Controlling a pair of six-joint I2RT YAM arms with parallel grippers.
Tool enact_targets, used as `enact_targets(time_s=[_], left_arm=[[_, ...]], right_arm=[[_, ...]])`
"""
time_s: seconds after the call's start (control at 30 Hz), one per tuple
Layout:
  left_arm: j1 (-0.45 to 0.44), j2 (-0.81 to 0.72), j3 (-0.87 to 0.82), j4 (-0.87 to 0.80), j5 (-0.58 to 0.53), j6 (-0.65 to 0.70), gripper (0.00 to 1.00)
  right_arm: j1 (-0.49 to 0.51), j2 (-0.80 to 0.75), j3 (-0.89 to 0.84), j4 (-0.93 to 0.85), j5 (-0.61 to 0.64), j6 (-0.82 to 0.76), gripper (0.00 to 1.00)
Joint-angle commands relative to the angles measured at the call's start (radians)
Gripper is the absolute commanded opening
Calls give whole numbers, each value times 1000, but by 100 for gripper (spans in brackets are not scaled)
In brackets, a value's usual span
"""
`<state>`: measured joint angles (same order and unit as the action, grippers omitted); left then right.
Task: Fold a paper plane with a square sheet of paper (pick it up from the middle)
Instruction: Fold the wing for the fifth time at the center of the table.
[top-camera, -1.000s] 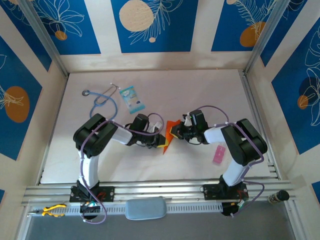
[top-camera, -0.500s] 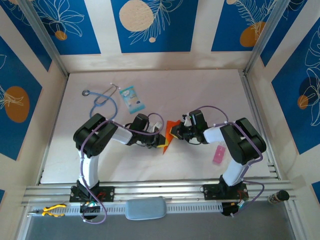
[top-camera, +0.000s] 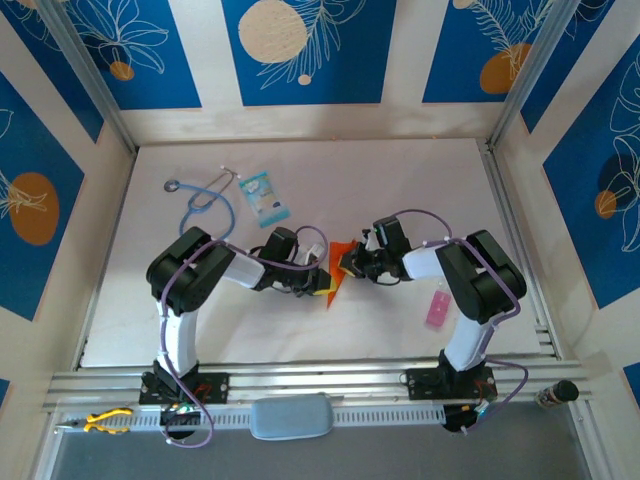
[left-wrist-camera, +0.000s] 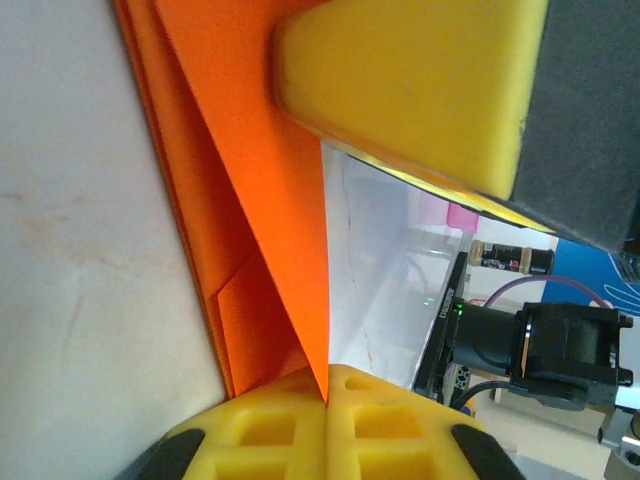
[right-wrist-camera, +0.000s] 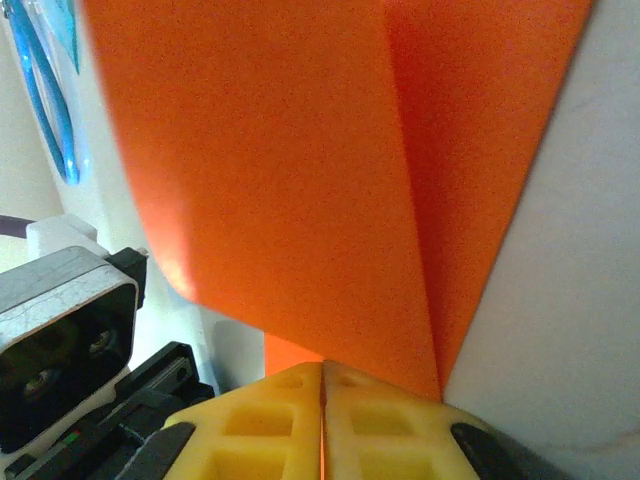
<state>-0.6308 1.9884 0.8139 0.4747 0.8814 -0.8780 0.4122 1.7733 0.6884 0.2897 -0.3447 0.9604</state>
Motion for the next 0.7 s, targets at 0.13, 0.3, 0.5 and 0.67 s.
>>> enact_targets(time_s=[0.13,0.3,0.5,0.67], left_arm=[[29,-20,-32,-248,-82,104,19],[26,-38,-38,-277,-63,130,22],[23,-42,-19,-319,-36,168,17],[18,-51,8,-403,-62,217,8]], right_arm=[[17,51,23,-81,47,-13,9],[24,51,26,-84,52,-5,9],[27,51,30,-98,52,-6,9],[28,47,31,-104,54,-7,9]])
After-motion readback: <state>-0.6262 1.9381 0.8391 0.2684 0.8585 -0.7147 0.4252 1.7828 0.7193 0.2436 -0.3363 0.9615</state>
